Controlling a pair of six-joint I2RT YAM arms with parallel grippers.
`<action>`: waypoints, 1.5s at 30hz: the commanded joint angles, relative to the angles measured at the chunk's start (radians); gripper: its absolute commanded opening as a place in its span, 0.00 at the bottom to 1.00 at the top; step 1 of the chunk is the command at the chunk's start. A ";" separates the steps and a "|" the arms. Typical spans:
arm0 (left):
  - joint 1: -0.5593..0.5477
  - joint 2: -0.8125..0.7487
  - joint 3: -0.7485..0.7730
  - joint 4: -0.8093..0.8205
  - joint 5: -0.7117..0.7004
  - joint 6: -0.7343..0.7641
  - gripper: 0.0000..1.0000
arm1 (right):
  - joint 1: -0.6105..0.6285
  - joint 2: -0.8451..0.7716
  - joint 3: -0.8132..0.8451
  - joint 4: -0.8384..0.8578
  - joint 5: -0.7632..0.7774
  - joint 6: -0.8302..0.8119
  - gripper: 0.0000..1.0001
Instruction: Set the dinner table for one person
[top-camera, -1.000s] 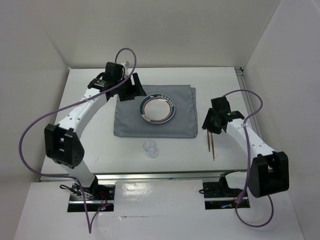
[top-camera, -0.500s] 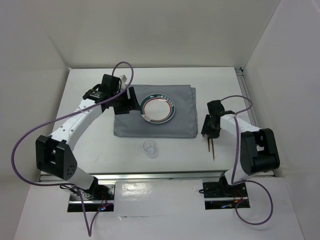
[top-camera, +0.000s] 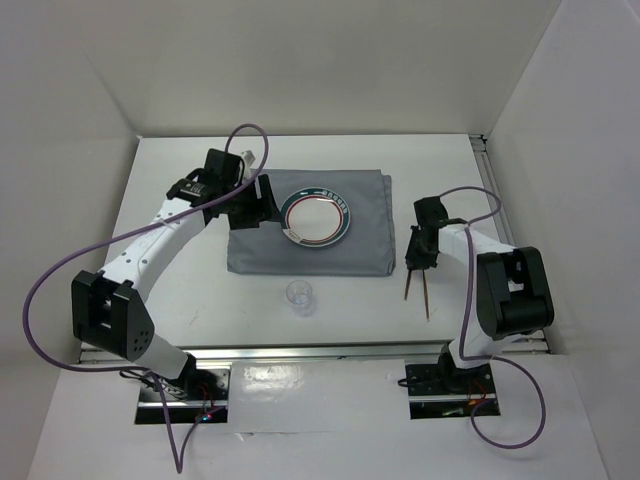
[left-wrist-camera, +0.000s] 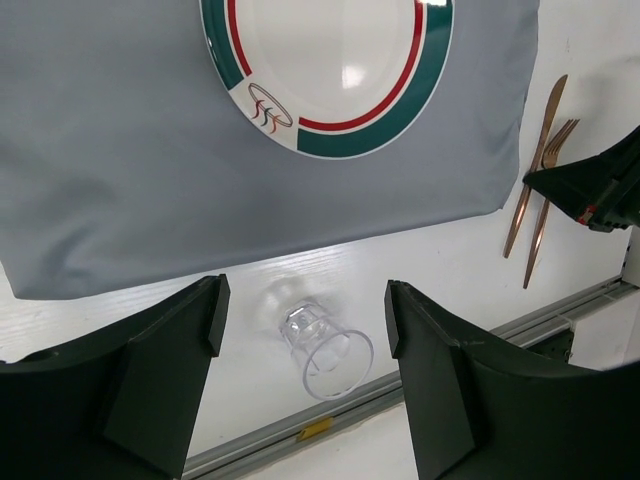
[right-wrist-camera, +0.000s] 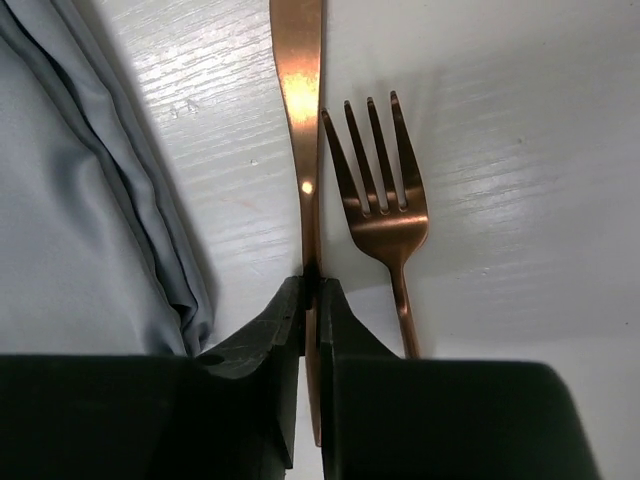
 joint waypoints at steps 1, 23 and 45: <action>-0.005 -0.026 0.017 0.006 -0.013 0.017 0.81 | -0.006 0.029 -0.013 0.012 -0.005 -0.010 0.08; -0.005 -0.066 0.048 -0.041 -0.056 0.027 0.81 | 0.169 0.237 0.573 -0.126 -0.228 -0.150 0.00; 0.005 -0.075 0.018 -0.052 -0.076 0.045 0.81 | 0.169 0.414 0.602 -0.015 -0.137 -0.006 0.00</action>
